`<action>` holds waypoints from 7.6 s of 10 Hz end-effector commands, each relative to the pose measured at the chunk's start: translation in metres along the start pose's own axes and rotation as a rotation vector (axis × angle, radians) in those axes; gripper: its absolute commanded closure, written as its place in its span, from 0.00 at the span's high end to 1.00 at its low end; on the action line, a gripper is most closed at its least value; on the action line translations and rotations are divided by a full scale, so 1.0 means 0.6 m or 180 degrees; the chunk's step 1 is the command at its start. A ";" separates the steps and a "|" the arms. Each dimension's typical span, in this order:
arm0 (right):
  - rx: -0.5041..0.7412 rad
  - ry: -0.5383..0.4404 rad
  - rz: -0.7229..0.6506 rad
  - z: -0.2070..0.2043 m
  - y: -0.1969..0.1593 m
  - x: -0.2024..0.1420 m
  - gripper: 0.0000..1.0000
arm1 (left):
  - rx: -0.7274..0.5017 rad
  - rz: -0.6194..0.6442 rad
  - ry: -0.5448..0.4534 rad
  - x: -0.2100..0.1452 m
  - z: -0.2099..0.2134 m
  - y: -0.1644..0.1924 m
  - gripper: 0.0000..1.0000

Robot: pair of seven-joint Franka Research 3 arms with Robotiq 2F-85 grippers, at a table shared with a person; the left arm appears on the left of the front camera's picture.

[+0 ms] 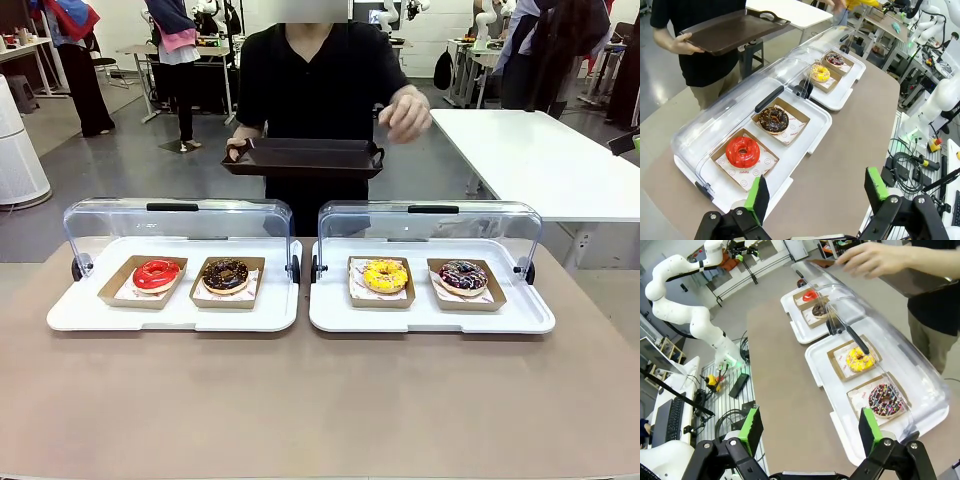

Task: Provide the desired donut to the person.
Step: Pick up and lift the Paper togo box containing the Donut pointed at by the person.

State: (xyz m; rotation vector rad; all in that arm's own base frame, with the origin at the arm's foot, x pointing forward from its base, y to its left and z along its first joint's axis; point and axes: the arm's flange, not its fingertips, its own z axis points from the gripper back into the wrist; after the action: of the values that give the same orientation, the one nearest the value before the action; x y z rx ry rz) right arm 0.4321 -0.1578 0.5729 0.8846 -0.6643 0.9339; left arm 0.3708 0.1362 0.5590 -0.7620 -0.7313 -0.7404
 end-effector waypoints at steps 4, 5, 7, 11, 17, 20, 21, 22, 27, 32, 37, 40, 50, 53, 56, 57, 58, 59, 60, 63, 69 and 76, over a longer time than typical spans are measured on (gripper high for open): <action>0.0012 -0.0009 0.0006 0.000 -0.001 0.001 1.00 | -0.0009 -0.0011 -0.0024 0.001 0.001 0.000 1.00; 0.0012 -0.0009 0.0006 0.000 -0.001 0.001 1.00 | -0.0009 -0.0011 -0.0024 0.001 0.001 0.000 1.00; 0.0012 -0.0009 0.0006 0.000 -0.001 0.001 1.00 | -0.0009 -0.0011 -0.0024 0.001 0.001 0.000 1.00; 0.0012 -0.0009 0.0006 0.000 -0.001 0.001 1.00 | -0.0009 -0.0011 -0.0024 0.001 0.001 0.000 1.00; 0.0012 -0.0009 0.0006 0.000 -0.001 0.001 1.00 | -0.0009 -0.0011 -0.0024 0.001 0.001 0.000 1.00; 0.0061 0.0723 0.0240 -0.079 0.025 0.051 1.00 | -0.0009 -0.0011 -0.0024 0.001 0.001 0.000 1.00; 0.0125 0.1141 0.0401 -0.144 0.039 0.085 1.00 | -0.0009 -0.0011 -0.0024 0.001 0.001 0.000 1.00; 0.0176 0.1487 0.0509 -0.205 0.050 0.107 1.00 | -0.0009 -0.0011 -0.0024 0.001 0.001 0.000 1.00; -0.0300 0.2743 0.1027 -0.480 0.057 0.146 1.00 | -0.0009 -0.0011 -0.0024 0.001 0.001 0.000 1.00; -0.0228 0.2941 0.1521 -0.577 0.077 0.114 1.00 | -0.0009 -0.0011 -0.0024 0.001 0.001 0.000 1.00; -0.0183 0.2902 0.1465 -0.583 0.072 0.124 1.00 | -0.0009 -0.0011 -0.0024 0.001 0.001 0.000 1.00; -0.0183 0.2902 0.1465 -0.583 0.072 0.124 1.00 | -0.0009 -0.0011 -0.0024 0.001 0.001 0.000 1.00; -0.0589 0.2843 0.1417 -0.785 0.100 0.083 1.00 | -0.0009 -0.0011 -0.0024 0.001 0.001 0.000 1.00; -0.0508 0.2768 0.1347 -0.777 0.116 0.075 1.00 | -0.0009 -0.0011 -0.0024 0.001 0.001 0.000 1.00; -0.0511 0.2778 0.1371 -0.783 0.107 0.078 1.00 | -0.0009 -0.0011 -0.0024 0.001 0.001 0.000 1.00; -0.0466 0.2971 0.1331 -0.801 0.095 0.084 1.00 | -0.0009 -0.0011 -0.0024 0.001 0.001 0.000 1.00; -0.0448 0.3070 0.1357 -0.823 0.086 0.089 1.00 | -0.0009 -0.0011 -0.0024 0.001 0.001 0.000 1.00; -0.0427 0.3122 0.1394 -0.842 0.079 0.092 1.00 | -0.0009 -0.0011 -0.0024 0.001 0.001 0.000 1.00; -0.0381 0.3159 0.1479 -0.857 0.076 0.092 1.00 | -0.0009 -0.0011 -0.0024 0.001 0.001 0.000 1.00; -0.0461 0.3153 0.1622 -0.871 0.060 0.078 1.00 | -0.0009 -0.0011 -0.0024 0.001 0.001 0.000 1.00; -0.0575 0.2995 0.1617 -0.862 0.020 0.050 1.00 | -0.0009 -0.0011 -0.0024 0.001 0.001 0.000 1.00; -0.0608 0.3000 0.1576 -0.877 -0.018 0.030 1.00 | -0.0009 -0.0011 -0.0024 0.001 0.001 0.000 1.00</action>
State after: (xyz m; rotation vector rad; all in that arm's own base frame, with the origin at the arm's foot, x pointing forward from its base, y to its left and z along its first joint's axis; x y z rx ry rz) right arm 0.5060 0.3014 0.3279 0.0660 -0.1273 1.5327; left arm 0.3713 0.1365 0.5593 -0.7569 -0.7288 -0.7386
